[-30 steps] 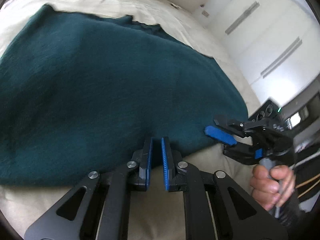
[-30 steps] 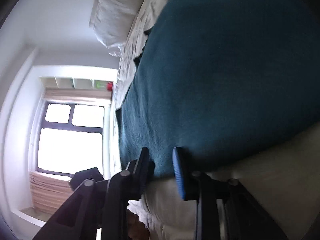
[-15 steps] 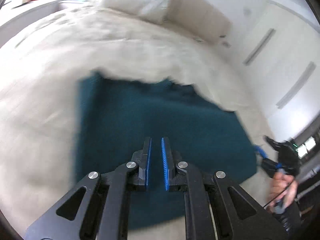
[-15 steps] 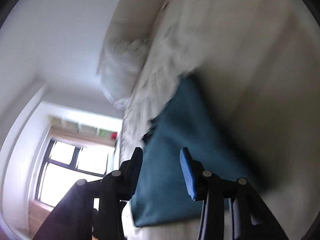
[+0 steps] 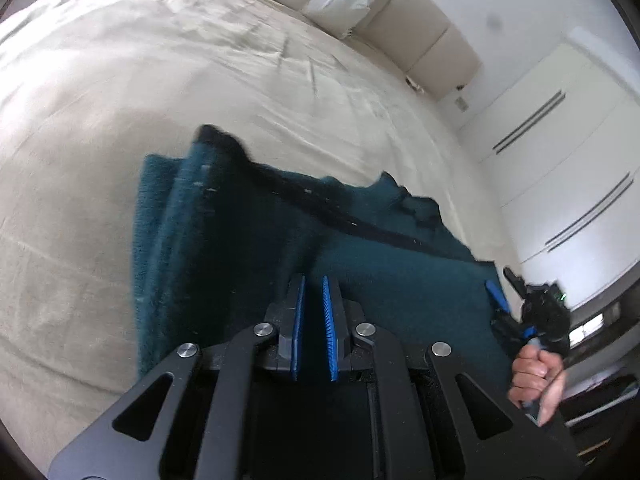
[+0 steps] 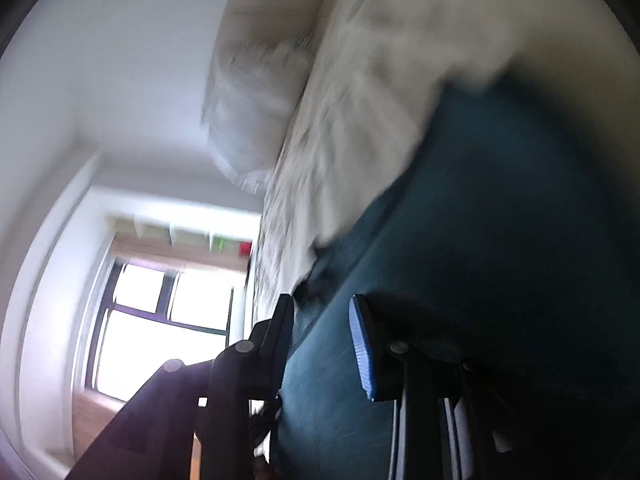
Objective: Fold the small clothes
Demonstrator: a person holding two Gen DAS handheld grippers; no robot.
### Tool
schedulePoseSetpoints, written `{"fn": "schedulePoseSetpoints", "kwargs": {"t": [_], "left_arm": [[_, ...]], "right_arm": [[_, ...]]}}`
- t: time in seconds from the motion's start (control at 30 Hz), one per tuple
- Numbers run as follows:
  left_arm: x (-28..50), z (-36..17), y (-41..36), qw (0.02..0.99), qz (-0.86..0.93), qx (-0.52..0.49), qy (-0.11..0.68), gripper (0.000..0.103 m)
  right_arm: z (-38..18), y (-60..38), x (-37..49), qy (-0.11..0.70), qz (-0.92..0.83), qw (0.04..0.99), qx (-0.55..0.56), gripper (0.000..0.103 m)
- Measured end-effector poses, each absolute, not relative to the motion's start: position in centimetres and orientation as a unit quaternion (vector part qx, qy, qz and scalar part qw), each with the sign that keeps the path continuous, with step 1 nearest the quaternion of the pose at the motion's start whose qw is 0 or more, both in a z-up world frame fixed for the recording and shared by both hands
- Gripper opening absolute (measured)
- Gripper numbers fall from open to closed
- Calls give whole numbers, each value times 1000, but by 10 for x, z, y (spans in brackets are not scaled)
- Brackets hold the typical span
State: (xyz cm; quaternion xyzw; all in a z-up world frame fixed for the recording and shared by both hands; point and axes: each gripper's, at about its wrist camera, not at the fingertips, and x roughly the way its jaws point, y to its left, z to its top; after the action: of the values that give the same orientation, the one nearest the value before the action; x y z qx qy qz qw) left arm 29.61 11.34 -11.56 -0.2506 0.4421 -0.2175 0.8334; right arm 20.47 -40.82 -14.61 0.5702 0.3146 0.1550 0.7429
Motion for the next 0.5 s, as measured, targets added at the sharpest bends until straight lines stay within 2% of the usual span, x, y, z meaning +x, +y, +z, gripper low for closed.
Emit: {"fn": "schedulePoseSetpoints", "kwargs": {"t": [0.27, 0.4, 0.47, 0.5], "left_arm": [[291, -116, 117, 842, -217, -243, 430, 9], [288, -112, 120, 838, -218, -250, 434, 9], [283, -101, 126, 844, -199, -250, 430, 9], [279, -95, 130, 850, -189, -249, 424, 9]], "right_arm": [[-152, -496, 156, 247, 61, 758, 601, 35], [-144, -513, 129, 238, 25, 765, 598, 37], [-128, -506, 124, 231, 18, 768, 597, 47], [-119, -502, 117, 224, 26, 774, 592, 48]]}}
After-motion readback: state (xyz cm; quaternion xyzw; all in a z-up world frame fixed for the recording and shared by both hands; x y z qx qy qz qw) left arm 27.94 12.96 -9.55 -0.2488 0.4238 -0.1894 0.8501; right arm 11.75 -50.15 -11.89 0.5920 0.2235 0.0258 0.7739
